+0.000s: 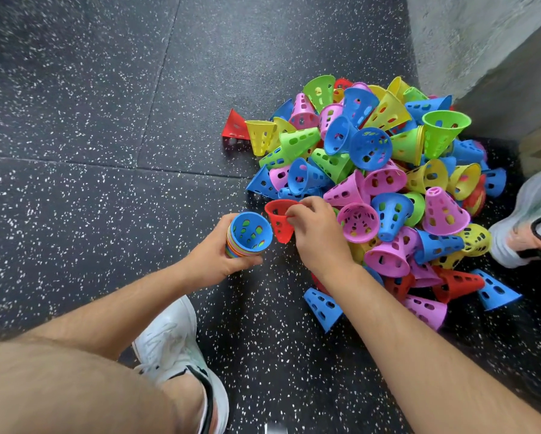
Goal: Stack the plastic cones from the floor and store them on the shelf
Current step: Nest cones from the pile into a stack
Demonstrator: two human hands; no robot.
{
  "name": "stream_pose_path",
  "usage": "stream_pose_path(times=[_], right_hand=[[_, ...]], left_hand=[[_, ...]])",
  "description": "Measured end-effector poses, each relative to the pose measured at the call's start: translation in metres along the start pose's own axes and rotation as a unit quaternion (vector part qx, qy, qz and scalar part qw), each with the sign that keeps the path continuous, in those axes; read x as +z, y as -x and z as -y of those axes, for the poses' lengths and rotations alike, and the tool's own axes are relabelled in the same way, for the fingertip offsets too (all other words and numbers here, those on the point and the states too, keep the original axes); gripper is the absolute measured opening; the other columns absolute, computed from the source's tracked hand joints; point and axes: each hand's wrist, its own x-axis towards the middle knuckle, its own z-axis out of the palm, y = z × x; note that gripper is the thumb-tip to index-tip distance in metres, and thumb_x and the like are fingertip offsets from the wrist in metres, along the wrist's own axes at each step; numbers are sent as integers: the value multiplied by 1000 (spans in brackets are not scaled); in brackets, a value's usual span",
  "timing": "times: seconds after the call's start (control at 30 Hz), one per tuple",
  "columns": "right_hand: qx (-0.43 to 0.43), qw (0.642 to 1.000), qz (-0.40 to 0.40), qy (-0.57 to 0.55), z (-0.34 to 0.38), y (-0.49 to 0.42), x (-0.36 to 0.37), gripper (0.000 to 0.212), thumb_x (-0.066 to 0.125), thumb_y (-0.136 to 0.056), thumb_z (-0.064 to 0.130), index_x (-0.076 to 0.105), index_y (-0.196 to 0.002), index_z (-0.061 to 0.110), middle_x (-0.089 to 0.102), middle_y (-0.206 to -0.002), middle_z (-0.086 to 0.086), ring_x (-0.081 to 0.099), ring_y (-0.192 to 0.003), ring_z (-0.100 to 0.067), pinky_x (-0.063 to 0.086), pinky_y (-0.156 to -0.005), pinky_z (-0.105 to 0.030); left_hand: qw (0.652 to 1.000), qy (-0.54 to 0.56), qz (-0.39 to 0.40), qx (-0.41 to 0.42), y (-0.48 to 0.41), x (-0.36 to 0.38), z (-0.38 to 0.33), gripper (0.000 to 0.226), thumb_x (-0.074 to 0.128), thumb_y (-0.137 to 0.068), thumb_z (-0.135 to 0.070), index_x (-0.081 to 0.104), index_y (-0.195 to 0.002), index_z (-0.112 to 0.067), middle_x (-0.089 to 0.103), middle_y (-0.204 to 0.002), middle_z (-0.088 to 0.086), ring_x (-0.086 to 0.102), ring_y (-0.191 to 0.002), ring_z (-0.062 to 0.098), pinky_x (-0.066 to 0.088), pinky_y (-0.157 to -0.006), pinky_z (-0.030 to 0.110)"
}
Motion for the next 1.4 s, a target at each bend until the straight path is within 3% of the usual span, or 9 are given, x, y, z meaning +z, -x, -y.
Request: stream_pose_path(times=[0.13,0.27,0.37,0.53,0.63,0.8,0.97,1.07,1.4], right_hand=[[64,986,-106,-113,10,9,-28,12,66,-92,10,73,-101,14,60,-104,-3,57,-101,-18,47,-95,-34],[43,970,-153,-184,29,14,-44,13,66,-94,10,74,-103,13,63,-108,-3,61,-103,-13,51,-96,-33],[6,978,-132,-161,42,28,-34,12,68,-93,11,74,-103,13,66,-108,-3,61,-104,-16,47,-96,-25],[16,995,9,-100,41,60,-13,23,68,-91,24,71,-113,19,67,-113,1,57,-110,-18,44,-100,-34],[82,990,47,-109,37,80,-17,29,66,-90,36,62,-118,28,64,-113,13,56,-110,-8,44,-98,-26],[308,929,-112,-172,16,134,-28,13,68,-90,27,56,-94,24,63,-93,8,61,-86,-8,47,-78,-25],[432,891,-79,-117,-12,178,-15,26,74,-85,38,54,-93,23,58,-95,5,56,-83,-6,45,-74,-26],[438,891,-57,-104,-10,178,-6,28,74,-85,43,56,-91,22,54,-95,9,53,-80,-1,37,-64,-18],[393,911,-64,-107,-1,197,-12,17,53,-99,33,56,-85,25,57,-90,10,56,-77,-8,49,-70,-32]], left_hand=[[1000,-11,7,1,0,2,1,72,87,-81,-20,41,-136,-30,61,-115,-25,60,-108,-1,45,-100,19],[1000,-22,11,3,-1,2,-3,69,88,-81,-26,43,-131,-40,63,-119,-19,62,-112,6,46,-102,26],[1000,-21,10,6,0,4,-8,70,88,-80,-25,43,-131,-40,63,-123,-14,62,-113,6,48,-103,28],[999,-24,15,19,2,11,-14,71,88,-72,-39,47,-131,-36,66,-124,-5,64,-113,11,50,-106,39],[997,-59,40,27,4,17,-18,75,90,-73,-37,49,-135,-33,65,-125,-10,64,-116,11,48,-108,37],[990,-92,96,48,13,43,-24,78,94,-73,-27,47,-136,-28,62,-127,-13,60,-116,0,42,-103,17],[979,-127,147,59,25,63,-21,80,94,-72,-35,47,-137,-30,60,-129,-17,58,-120,1,44,-108,26],[970,-156,170,75,32,69,-20,78,93,-71,-38,48,-134,-31,59,-127,-19,58,-118,2,46,-105,28],[969,-178,162,61,40,79,-21,81,88,-66,-57,46,-133,-40,59,-126,-23,58,-119,1,47,-104,30]])
